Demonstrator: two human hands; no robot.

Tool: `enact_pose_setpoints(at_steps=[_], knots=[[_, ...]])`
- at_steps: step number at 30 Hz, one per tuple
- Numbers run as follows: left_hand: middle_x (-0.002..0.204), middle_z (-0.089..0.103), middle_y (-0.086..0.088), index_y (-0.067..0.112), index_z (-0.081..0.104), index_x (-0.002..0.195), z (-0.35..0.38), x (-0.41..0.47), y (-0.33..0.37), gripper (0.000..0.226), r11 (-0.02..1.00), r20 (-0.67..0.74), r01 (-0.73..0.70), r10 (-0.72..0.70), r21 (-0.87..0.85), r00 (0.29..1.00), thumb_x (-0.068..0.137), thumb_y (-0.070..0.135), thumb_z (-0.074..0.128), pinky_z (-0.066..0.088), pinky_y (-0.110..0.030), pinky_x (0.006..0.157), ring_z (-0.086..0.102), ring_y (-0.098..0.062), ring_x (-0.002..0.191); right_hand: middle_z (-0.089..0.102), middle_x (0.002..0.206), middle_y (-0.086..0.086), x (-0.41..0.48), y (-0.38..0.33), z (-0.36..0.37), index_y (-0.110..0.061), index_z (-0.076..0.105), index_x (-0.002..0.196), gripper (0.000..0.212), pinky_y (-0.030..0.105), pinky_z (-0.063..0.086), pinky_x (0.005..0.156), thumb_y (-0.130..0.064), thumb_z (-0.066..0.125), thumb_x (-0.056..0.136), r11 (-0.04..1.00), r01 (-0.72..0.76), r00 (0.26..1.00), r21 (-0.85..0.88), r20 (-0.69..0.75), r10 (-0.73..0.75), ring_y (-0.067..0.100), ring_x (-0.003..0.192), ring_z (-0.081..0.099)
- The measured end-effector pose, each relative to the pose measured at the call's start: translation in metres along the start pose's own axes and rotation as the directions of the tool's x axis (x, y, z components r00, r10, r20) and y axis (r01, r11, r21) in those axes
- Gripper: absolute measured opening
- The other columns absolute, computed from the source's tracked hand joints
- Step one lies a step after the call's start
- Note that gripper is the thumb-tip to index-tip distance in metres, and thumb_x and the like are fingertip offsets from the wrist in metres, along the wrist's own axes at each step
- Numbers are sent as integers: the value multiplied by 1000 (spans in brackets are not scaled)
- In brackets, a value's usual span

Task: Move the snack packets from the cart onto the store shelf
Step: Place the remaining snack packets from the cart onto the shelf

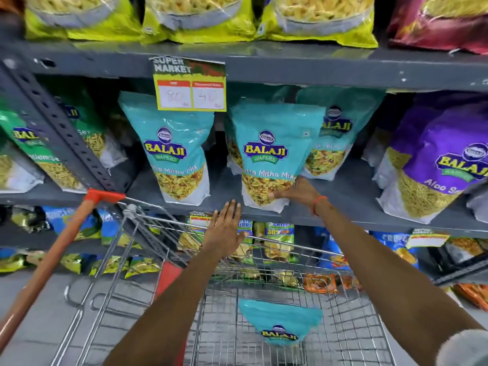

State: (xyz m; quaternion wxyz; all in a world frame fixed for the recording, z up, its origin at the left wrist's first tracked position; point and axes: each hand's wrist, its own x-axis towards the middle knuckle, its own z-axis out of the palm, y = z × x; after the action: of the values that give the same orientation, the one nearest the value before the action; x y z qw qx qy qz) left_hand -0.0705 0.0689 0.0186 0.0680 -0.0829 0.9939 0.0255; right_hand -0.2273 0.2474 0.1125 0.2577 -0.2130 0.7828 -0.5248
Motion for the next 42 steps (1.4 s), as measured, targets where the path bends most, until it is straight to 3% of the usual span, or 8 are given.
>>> enact_pose_setpoints(at_steps=[10, 15, 22, 25, 28, 31, 34, 42], knots=[[159, -18, -8, 9, -18, 148, 3, -3, 4, 80, 999, -12, 19, -18, 47, 1000, 99, 55, 25, -2, -45, 119, -16, -23, 145, 41, 144, 1, -9, 19, 11, -21, 31, 137, 93, 41, 37, 109, -28, 85, 60, 999, 41, 992, -25, -116, -44, 18, 131, 40], [160, -5, -13, 7, -12, 149, 16, -11, 9, 77, 995, -140, 33, -19, 99, 990, 98, 56, 21, 0, -47, 117, -6, -27, 147, 62, 92, 7, -81, 77, 39, -14, 60, 97, 24, 32, 52, 74, -30, 67, 81, 994, 83, 819, -66, -564, -106, 20, 84, 59], [160, 3, -15, 6, -2, 151, 46, -7, 17, 88, 992, -330, 105, -77, 68, 941, 93, 66, 28, 4, -50, 118, 0, -30, 147, 64, 73, 26, -145, 204, 59, -22, 54, 62, 31, 7, 43, 65, -34, 41, 88, 953, -297, 880, -67, -407, 245, 35, 68, 61], [159, 12, -15, 5, 8, 151, 56, -3, 23, 82, 992, -393, 125, -109, 16, 913, 95, 62, 29, 7, -50, 118, 7, -30, 146, 67, 81, 11, -162, 250, 58, -39, 60, 60, 21, 49, 49, 96, -56, 62, 72, 827, -555, 799, 95, -217, 561, 24, 83, 64], [157, 20, -16, 4, 17, 150, 62, 2, 22, 79, 990, -456, 137, -114, 18, 883, 96, 60, 32, 11, -51, 118, 14, -32, 145, 60, 38, -22, -176, 252, 65, -15, 57, 73, 27, 11, 55, 62, -35, 75, 71, 717, -650, 752, 253, 73, 655, -5, 40, 57], [156, 23, -16, 4, 22, 149, 66, 4, 23, 79, 989, -500, 149, -120, 18, 858, 95, 60, 35, 12, -52, 117, 17, -32, 144, 74, 79, -24, -186, 269, 78, -2, 42, 127, 103, 24, 57, 76, -7, 92, 37, 777, -615, 749, 134, 407, 523, -4, 69, 66], [156, 21, -16, 4, 20, 149, 65, 6, 24, 79, 985, -504, 172, -141, 17, 852, 95, 61, 31, 10, -52, 117, 15, -32, 145, 61, 125, 10, -189, 335, 92, -1, 44, 129, 109, 38, 41, 107, -27, 92, 34, 860, -509, 806, 19, 360, 469, 7, 107, 56], [158, 18, -14, 5, 16, 150, 63, 5, 27, 79, 973, -480, 229, -181, 41, 858, 96, 63, 24, 10, -53, 117, 13, -31, 146, 74, 94, -13, -189, 334, 106, -6, 60, 108, 76, 37, 57, 87, 1, 88, 37, 852, -524, 837, 3, 185, 515, -6, 82, 67]])
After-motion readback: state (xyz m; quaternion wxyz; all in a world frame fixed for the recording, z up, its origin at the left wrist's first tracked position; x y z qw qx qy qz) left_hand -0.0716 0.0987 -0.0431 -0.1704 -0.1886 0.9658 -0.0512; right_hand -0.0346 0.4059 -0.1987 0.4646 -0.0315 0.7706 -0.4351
